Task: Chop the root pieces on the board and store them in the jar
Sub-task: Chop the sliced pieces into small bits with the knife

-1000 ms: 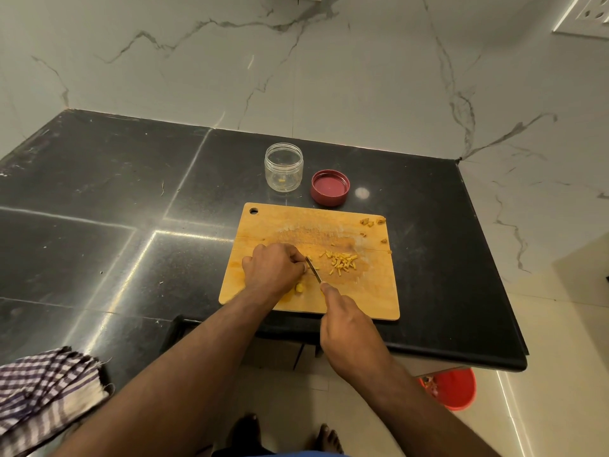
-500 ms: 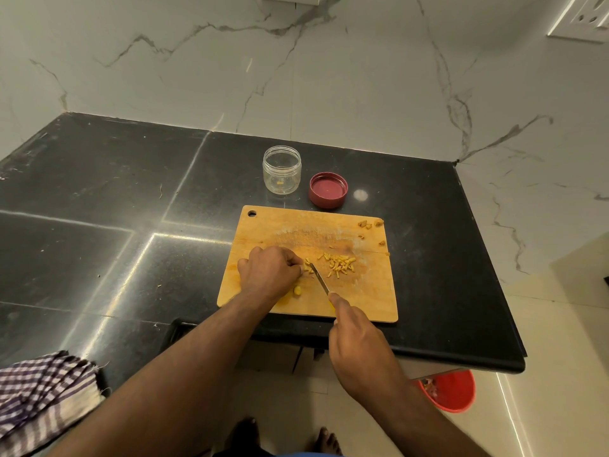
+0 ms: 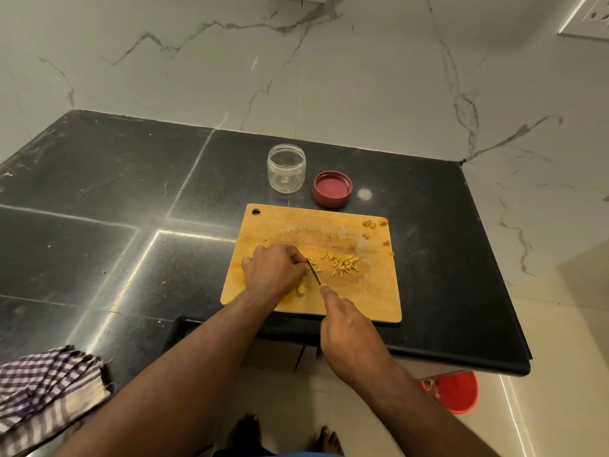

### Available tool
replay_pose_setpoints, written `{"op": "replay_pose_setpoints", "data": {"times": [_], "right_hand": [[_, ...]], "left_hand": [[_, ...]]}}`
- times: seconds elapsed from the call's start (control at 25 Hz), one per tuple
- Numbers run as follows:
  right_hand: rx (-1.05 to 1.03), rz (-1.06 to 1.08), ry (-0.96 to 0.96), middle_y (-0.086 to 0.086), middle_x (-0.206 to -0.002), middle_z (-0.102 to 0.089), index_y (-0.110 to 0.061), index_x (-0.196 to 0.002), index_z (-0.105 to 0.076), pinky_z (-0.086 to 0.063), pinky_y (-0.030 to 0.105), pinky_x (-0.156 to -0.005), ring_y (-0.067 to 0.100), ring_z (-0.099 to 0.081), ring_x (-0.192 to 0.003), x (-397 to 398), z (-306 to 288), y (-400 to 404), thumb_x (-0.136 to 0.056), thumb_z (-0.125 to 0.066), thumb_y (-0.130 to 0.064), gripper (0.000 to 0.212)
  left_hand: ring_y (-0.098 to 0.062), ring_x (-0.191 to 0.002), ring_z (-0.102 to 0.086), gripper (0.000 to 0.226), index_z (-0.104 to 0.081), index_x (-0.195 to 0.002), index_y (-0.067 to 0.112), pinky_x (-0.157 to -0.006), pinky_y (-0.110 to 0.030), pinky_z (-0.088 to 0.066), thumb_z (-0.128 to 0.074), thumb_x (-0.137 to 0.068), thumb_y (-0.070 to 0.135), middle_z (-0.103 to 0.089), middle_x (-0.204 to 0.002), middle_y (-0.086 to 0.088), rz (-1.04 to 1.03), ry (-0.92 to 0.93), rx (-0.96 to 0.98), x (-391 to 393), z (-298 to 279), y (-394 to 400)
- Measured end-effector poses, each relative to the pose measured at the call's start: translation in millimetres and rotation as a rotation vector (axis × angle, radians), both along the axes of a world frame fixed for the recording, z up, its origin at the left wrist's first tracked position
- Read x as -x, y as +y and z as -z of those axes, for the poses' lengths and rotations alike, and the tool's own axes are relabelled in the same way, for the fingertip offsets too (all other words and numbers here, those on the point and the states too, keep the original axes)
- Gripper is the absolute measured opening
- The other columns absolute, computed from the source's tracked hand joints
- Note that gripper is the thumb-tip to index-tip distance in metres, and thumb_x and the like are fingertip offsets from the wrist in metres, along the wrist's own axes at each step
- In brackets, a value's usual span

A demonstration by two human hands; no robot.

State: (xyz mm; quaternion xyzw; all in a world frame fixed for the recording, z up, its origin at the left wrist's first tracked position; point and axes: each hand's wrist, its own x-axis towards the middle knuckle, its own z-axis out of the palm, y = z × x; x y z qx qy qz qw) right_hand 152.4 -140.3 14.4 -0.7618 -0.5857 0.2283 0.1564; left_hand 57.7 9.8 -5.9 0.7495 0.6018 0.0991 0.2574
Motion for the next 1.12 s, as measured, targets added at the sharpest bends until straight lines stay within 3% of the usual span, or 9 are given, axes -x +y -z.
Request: {"op": "replay_pose_setpoints", "data": {"times": [0.16,0.4,0.84,1.12], "right_hand": [[-0.010,0.003,0.027,0.001,-0.130,-0.051,-0.026,-0.153,-0.020,-0.048,0.030,-0.086,0.017,-0.056,-0.103,-1,-1,-25,-0.103,-0.033,-0.023,0.052],[-0.105,0.026,0.025,-0.006,-0.131,-0.050,-0.029,-0.152,-0.021,-0.051,0.031,-0.083,0.013,-0.057,-0.099,-3,-1,-34,-0.102,-0.034,-0.024,0.051],[-0.015,0.003,-0.003,0.004,-0.122,-0.051,-0.024,-0.153,-0.019,-0.047,0.033,-0.078,0.019,-0.054,-0.093,4,0,-3,-0.101,-0.034,-0.017,0.054],[-0.061,0.013,-0.003,-0.003,-0.127,-0.052,-0.028,-0.152,-0.021,-0.047,0.027,-0.080,0.013,-0.058,-0.095,-1,-4,-38,-0.102,-0.034,-0.022,0.052]], "left_hand": [[-0.015,-0.108,-0.050,0.012,-0.075,-0.097,0.037,-0.089,-0.042,-0.034,-0.068,-0.090,0.044,-0.069,-0.100,0.017,-0.003,-0.004,0.000,0,2,1],[-0.016,-0.110,-0.050,0.013,-0.076,-0.099,0.039,-0.089,-0.043,-0.034,-0.067,-0.091,0.042,-0.070,-0.103,0.018,0.002,-0.011,0.002,2,4,1],[-0.016,-0.107,-0.051,0.011,-0.076,-0.094,0.037,-0.089,-0.044,-0.036,-0.068,-0.089,0.043,-0.069,-0.096,0.017,-0.015,-0.007,-0.015,2,4,0],[-0.015,-0.108,-0.051,0.011,-0.075,-0.095,0.037,-0.090,-0.044,-0.035,-0.066,-0.091,0.041,-0.069,-0.098,0.018,-0.009,-0.005,-0.028,2,6,0]]}}
